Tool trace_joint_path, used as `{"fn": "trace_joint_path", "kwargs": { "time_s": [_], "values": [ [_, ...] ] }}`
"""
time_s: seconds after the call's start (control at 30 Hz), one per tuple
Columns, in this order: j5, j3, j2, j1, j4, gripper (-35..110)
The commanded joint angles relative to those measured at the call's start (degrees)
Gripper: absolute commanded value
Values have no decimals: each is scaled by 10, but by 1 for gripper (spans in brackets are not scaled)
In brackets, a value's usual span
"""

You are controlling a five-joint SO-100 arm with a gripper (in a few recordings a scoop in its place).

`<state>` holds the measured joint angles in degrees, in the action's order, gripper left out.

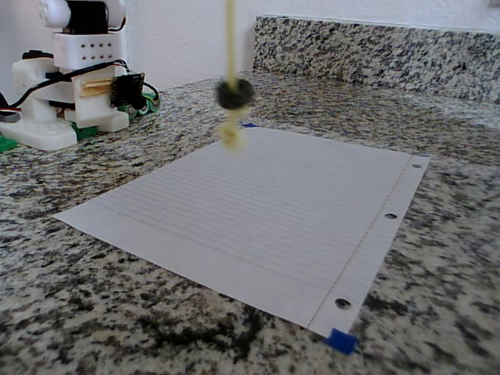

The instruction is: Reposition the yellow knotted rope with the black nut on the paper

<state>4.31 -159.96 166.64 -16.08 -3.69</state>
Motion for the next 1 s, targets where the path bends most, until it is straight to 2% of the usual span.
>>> {"fn": "trace_joint_path", "kwargs": {
  "time_s": [0.0, 0.3, 0.57, 0.7, 0.77, 0.97],
  "values": [
    [-25, 32, -73, -72, 74, 0],
    [-32, 30, -200, -205, 96, 0],
    [-31, 32, -256, -269, 166, 0],
    [-26, 30, -192, -220, 149, 0],
    [-26, 21, -143, -168, 113, 0],
    [-32, -107, -35, -6, 114, 0]
  ]
}}
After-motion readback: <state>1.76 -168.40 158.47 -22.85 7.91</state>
